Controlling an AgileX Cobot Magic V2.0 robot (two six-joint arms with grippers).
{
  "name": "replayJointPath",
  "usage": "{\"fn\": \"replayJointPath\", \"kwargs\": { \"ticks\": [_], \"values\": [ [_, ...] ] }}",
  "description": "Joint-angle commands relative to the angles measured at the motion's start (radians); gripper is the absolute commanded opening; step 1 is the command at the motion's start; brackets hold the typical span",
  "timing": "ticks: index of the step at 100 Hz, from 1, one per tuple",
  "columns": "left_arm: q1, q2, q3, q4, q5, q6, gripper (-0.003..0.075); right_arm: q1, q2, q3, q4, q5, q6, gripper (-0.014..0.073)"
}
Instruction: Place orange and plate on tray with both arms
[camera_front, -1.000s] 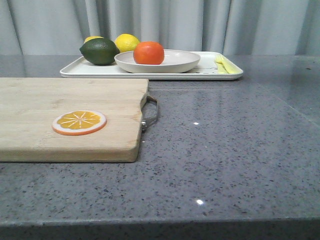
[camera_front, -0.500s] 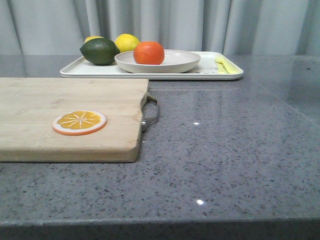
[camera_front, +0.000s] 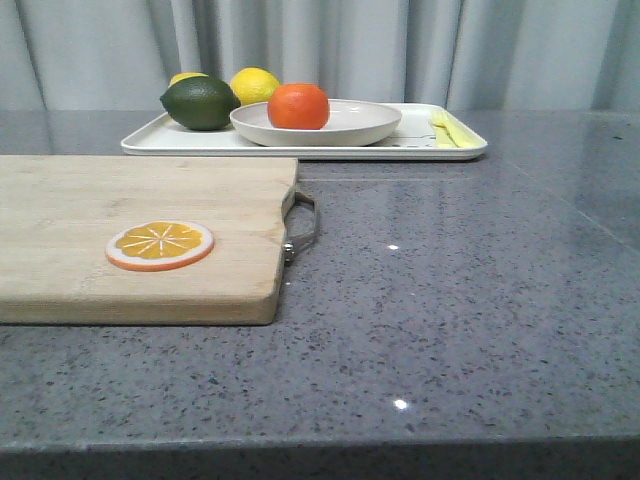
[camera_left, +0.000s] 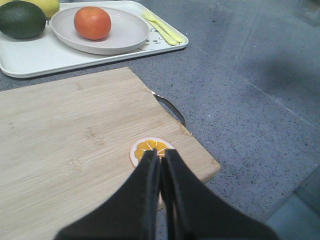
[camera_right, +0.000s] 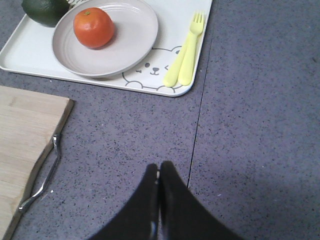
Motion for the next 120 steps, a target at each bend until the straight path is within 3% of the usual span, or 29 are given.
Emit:
{"fn": "replayJointPath", "kwargs": {
  "ticks": [1,45,75,120],
  "values": [
    [0.001,-0.001,-0.027,-0.009,-0.072,-0.004,-0.0019,-0.003,-0.068,0.057,0.001,-0.149,-0.029,-0.0069],
    [0.001,-0.134,0.024,-0.009,-0.069,0.003,-0.0019,-0.003,-0.362,0.492,0.001,-0.448,-0.046,-0.0069],
    [0.001,-0.189,0.074,-0.009,-0.067,0.003,-0.0019,-0.003,-0.584,0.735,0.001,-0.523,-0.046,-0.0069],
    [0.001,-0.196,0.082,-0.011,-0.046,0.003,-0.0019,-0.003,-0.715,0.821,0.001,-0.539,-0.046,-0.0069]
  ]
}}
